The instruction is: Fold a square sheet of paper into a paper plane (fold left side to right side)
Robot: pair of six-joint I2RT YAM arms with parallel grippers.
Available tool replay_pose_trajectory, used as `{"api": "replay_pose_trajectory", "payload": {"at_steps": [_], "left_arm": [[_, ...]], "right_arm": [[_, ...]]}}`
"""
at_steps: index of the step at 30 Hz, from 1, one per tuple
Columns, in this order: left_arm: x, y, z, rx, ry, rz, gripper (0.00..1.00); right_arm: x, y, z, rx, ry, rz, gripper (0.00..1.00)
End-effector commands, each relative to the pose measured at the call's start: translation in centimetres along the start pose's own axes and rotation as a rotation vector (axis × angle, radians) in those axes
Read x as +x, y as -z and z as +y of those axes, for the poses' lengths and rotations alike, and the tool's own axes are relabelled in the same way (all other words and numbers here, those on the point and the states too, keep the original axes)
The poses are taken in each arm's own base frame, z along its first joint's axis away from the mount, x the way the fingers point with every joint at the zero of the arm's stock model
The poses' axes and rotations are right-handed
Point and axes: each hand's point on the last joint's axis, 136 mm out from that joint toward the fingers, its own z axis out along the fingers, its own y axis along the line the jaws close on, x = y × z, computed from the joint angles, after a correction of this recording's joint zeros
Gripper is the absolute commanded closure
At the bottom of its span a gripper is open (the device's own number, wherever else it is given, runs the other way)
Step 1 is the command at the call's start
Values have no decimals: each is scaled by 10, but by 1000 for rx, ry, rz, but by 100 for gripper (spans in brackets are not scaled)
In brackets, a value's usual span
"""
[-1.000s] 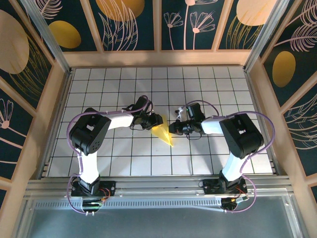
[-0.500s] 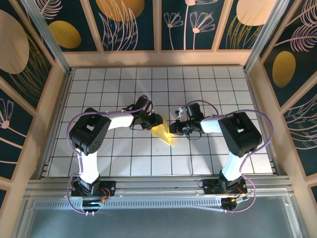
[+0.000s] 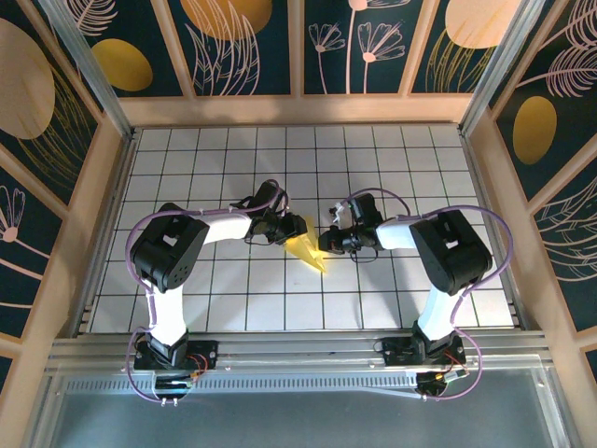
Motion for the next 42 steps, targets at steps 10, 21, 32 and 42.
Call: {"api": "replay_pose_trajectory", "payload": {"at_steps": [10, 21, 32, 42], "left_arm": [[14, -8, 38, -127, 34, 30, 63], [13, -8, 37, -125, 32, 28, 63], [13, -8, 37, -128, 33, 27, 63], [13, -9, 39, -135, 33, 28, 63]], "right_arm": [[5, 16, 28, -82, 49, -15, 69], [17, 5, 25, -63, 38, 35, 69], [22, 0, 22, -51, 32, 62, 81], [25, -1, 23, -63, 25, 74, 89]]}}
